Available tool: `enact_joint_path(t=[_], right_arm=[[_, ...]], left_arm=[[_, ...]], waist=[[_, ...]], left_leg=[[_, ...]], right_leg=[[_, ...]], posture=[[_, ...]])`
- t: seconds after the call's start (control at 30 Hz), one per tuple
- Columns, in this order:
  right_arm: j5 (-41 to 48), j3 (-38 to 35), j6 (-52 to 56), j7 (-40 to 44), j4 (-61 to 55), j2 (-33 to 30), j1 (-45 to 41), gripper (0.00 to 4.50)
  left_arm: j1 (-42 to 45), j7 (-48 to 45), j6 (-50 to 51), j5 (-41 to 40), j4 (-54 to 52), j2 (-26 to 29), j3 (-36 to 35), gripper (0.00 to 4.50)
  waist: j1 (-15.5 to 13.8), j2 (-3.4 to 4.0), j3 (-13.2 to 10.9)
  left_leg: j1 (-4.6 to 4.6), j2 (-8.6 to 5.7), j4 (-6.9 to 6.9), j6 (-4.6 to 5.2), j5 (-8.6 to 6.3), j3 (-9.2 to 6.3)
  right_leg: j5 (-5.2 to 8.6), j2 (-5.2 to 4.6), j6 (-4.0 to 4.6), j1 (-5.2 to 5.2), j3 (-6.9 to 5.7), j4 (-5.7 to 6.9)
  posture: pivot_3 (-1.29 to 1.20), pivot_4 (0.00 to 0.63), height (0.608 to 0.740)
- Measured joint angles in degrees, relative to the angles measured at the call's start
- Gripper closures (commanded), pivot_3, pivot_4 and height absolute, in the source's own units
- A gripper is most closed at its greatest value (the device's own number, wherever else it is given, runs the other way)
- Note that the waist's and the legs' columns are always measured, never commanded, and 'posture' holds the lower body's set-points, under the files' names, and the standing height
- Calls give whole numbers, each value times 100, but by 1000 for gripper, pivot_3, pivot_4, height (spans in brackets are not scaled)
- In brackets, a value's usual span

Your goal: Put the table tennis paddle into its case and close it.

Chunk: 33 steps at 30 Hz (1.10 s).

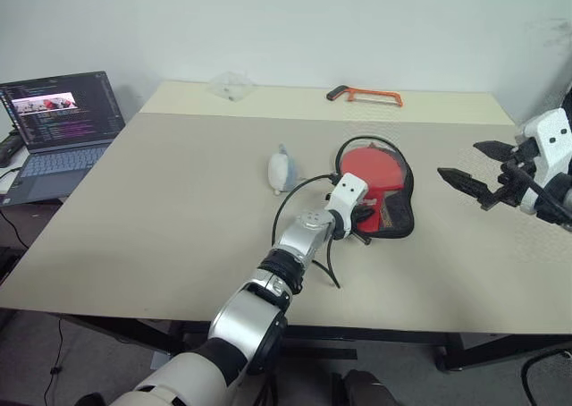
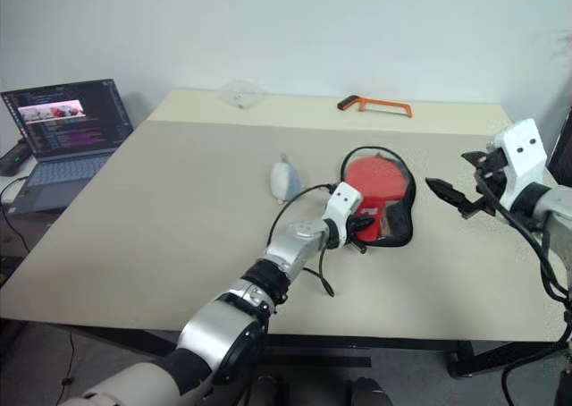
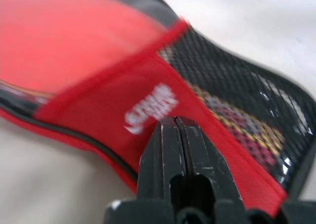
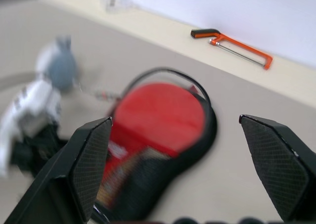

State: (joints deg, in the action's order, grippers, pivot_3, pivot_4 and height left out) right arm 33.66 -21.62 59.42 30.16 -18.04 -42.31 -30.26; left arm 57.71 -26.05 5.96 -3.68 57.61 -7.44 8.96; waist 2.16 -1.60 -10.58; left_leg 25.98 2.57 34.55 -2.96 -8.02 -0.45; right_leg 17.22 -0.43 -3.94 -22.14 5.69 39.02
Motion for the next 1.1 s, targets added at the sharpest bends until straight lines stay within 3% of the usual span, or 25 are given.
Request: enact_joint_path(t=[0.1, 0.2, 0.3, 0.43, 0.53, 0.7, 1.1], right_arm=[[357, -372, 757, -677, 241, 841, -205, 0], [572, -726, 1539, -1306, 463, 1582, -251, 0], [611, -1127, 1984, -1707, 575, 2014, -154, 0], [619, -1589, 2135, -1991, 701, 2236, 82, 0], [617, -1733, 2166, -2039, 833, 2442, 316, 0], [799, -1897, 2181, -2047, 1035, 2846, 388, 0], [917, -1751, 2100, -2233, 1395, 3397, 54, 0]], left_arm=[[101, -231, -125, -98, -147, 10, -157, 4461], [39, -947, 78, -330, -1145, 243, -188, 4461], [-276, -1959, 760, -694, -2778, 1059, -129, 4461], [-954, -3109, 1647, -982, -4161, 2505, 6, 4461], [-1415, -3733, 2058, -1077, -4593, 3329, 37, 4461], [-1887, -4207, 2375, -1214, -5132, 4099, 34, 4461], [-2463, -3819, 2925, -1442, -5992, 4175, 7, 4461]], waist=[[-20, 0, 0], [-26, 3, 1], [19, 21, 11], [88, 32, 17], [113, 32, 16], [114, 33, 15], [129, 32, 15]], left_leg=[[4, -2, -1, 0, 0, 0], [12, -1, -9, -1, 0, 1], [3, 2, -34, -1, 1, 4], [-10, 10, -52, -1, 1, -4], [-9, 10, -49, 0, 1, -4], [-11, 10, -40, 5, 4, -4], [-11, 16, -39, 15, 11, -3]], right_leg=[[-8, -2, 13, 0, -1, -1], [-9, -3, 15, -9, -3, -1], [-5, -1, 24, -14, -2, 3], [3, 7, 38, -11, -12, 8], [3, 6, 38, -10, -13, 9], [2, 3, 35, -4, -13, 5], [-2, 10, 39, -8, -11, 6]], posture=[[0, 150, 740], [0, 150, 740], [0, 150, 740], [0, 150, 740], [0, 150, 740], [0, 150, 740], [0, 150, 740]])
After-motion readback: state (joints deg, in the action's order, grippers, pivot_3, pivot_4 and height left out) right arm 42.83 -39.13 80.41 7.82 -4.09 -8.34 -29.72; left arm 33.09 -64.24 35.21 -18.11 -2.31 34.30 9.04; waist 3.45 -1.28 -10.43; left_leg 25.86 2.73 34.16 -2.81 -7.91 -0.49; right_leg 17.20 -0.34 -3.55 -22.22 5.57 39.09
